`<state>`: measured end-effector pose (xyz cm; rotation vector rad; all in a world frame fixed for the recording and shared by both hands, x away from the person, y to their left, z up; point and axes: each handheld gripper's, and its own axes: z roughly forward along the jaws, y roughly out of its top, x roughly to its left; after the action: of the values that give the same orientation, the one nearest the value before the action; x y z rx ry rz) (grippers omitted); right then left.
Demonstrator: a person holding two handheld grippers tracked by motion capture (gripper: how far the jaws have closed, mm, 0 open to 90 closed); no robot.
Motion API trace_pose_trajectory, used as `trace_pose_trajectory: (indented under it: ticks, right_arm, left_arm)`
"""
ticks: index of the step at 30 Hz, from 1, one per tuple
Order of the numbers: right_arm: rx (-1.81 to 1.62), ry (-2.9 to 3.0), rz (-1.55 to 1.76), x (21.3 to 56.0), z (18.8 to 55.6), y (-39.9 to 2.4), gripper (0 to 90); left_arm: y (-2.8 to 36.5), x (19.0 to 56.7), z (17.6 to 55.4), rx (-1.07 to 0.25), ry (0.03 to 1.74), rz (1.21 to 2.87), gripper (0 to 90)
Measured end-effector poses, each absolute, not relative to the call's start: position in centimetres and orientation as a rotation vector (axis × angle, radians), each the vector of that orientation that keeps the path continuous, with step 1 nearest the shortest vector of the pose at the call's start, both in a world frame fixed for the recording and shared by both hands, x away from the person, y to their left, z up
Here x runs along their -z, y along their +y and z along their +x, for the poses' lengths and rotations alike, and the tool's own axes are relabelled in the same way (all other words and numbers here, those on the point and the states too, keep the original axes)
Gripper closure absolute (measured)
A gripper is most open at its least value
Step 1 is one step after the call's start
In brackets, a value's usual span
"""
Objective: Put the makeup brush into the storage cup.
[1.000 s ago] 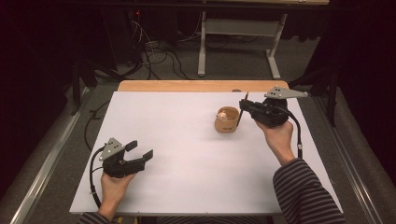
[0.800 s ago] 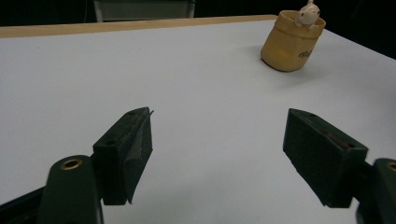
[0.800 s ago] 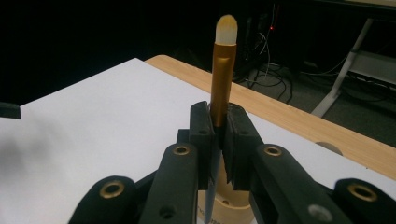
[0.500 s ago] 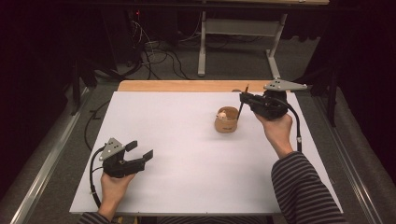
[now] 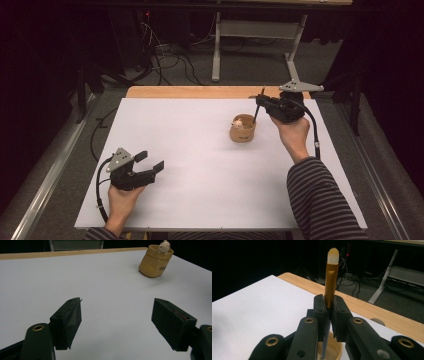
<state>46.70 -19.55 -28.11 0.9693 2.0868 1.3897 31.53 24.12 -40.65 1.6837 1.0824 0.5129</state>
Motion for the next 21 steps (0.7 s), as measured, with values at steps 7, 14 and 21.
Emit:
trace_pose_trajectory:
  ticks: [7,14,21]
  right_arm:
    - [-1.387,2.061,0.997,28.1,47.3,-19.3,85.5]
    - [-1.36,2.063,1.021,28.3,48.0,-18.6,85.4]
    - [-1.332,2.066,1.044,28.9,48.6,-18.4,85.4]
  left_arm:
    - [24.1,40.6,31.5,-0.513,1.081,1.685,24.6]
    - [24.1,40.6,31.4,-0.514,1.071,1.684,24.8]
    - [24.0,40.6,31.5,-0.514,1.069,1.687,24.8]
